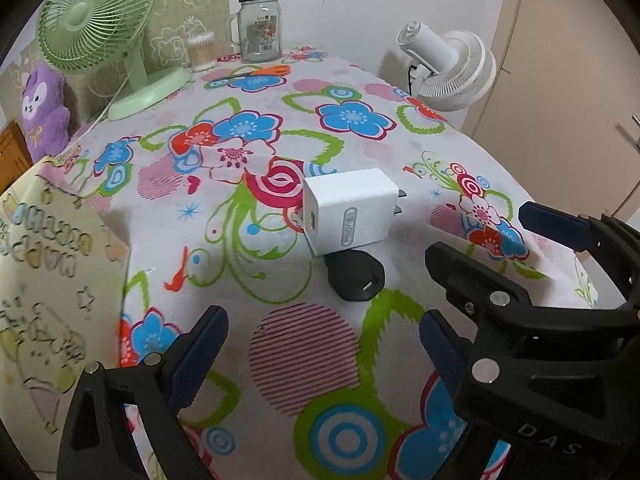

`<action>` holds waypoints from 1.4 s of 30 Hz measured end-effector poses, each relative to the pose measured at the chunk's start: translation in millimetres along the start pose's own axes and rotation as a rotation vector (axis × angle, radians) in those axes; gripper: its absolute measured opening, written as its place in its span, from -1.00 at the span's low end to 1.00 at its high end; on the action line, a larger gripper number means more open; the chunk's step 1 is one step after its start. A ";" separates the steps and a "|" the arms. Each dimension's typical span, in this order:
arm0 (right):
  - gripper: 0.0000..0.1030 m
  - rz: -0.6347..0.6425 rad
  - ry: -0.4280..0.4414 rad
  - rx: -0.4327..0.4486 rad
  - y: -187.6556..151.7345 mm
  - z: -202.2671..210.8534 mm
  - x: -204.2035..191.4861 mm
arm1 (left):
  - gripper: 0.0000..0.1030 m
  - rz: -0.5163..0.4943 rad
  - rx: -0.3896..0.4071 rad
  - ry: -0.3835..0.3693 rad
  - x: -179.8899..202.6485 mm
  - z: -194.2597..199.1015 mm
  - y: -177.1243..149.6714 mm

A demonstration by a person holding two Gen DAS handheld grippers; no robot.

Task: Organize rigid objects
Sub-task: 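Grasp the black car key fob with the left tool, then grasp the white plug charger with the right tool while the left tool holds the key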

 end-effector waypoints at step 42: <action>0.65 0.045 0.041 -0.018 28.3 -24.7 -33.7 | -0.38 0.029 0.045 0.023 -33.6 -0.2 5.6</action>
Point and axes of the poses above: each gripper's, at about its wrist camera, not at the fingertips, and z roughly against the way its jaws point, x to its right, y to its top, the point moved 2 cm from there along -z, roughly the way its jaws point, and after that the axes turned 14 degrees about -x, right-handed, at the moved point
